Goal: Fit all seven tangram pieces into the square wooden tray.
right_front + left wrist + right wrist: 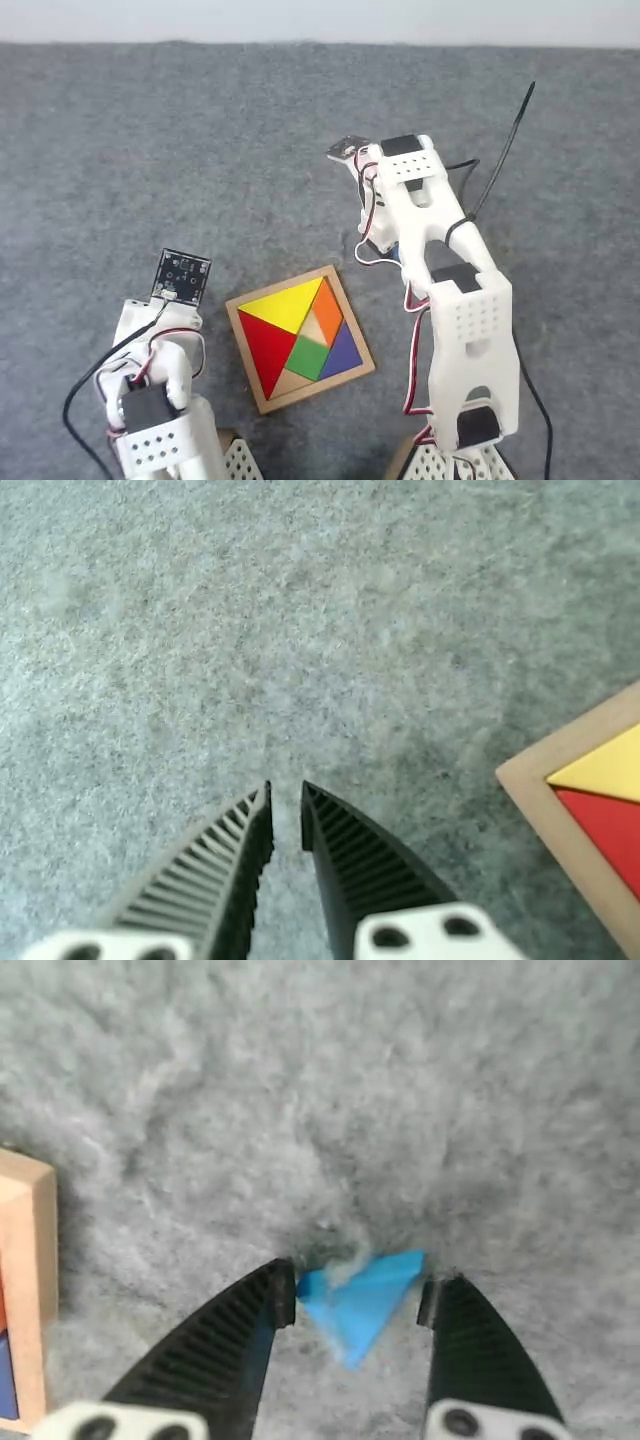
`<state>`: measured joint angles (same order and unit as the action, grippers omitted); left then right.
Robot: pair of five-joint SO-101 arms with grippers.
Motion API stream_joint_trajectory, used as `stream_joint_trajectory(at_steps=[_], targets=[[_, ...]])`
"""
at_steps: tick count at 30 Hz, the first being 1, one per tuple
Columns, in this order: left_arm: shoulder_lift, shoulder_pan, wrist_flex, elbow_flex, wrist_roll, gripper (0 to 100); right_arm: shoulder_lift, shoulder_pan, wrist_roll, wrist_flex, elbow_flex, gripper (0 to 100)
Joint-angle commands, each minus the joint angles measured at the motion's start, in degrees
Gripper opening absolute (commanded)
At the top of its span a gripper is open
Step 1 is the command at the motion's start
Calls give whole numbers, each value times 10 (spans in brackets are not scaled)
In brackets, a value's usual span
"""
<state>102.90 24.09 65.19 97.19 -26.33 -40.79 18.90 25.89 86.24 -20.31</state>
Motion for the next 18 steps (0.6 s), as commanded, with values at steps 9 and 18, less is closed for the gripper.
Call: stream_joint_trajectory(at_steps=[9,18], targets=[[11,4,3,-7,-4,55,-3,-2,-2,14,7,76],[11,4,3,-7,-4,55,48,-2,1,46,4,76]])
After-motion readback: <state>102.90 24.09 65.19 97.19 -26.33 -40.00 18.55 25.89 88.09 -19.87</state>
